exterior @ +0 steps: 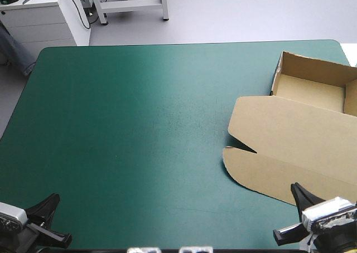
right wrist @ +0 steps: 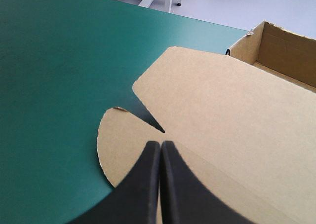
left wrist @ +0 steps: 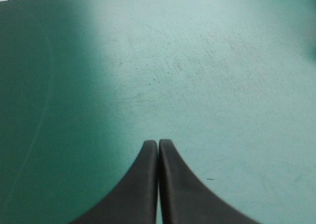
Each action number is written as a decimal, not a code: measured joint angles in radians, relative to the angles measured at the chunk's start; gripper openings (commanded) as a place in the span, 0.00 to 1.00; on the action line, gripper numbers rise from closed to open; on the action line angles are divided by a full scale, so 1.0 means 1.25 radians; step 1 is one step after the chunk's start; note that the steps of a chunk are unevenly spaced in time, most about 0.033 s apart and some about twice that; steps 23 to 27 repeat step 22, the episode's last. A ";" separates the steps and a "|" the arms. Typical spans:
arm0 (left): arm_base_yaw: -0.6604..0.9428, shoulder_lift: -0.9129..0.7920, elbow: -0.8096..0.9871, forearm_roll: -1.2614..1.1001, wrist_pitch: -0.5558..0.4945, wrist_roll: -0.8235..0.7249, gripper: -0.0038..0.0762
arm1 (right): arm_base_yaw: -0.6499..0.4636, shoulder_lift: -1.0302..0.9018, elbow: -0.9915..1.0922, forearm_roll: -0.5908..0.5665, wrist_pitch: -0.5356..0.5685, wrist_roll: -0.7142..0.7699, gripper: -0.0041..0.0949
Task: Fold the box
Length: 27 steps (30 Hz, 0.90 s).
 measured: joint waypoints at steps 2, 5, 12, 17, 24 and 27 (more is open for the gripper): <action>0.000 0.000 0.000 0.000 0.000 0.000 0.04 | 0.017 -0.040 0.035 -0.007 -0.007 0.007 0.03; 0.000 0.000 0.000 0.000 0.000 0.000 0.04 | 0.053 -0.077 0.078 -0.043 -0.018 0.031 0.03; 0.000 0.000 0.000 0.000 0.000 0.000 0.04 | 0.123 -0.079 0.116 -0.186 -0.035 0.128 0.03; 0.000 0.000 0.000 0.000 0.000 0.000 0.04 | 0.158 -0.079 0.125 -0.195 -0.061 0.162 0.03; 0.000 0.000 0.000 0.000 0.000 0.000 0.04 | 0.176 -0.079 0.125 -0.196 -0.063 0.164 0.03; 0.000 0.000 0.000 0.000 0.000 0.000 0.04 | 0.176 -0.079 0.125 -0.196 -0.063 0.164 0.03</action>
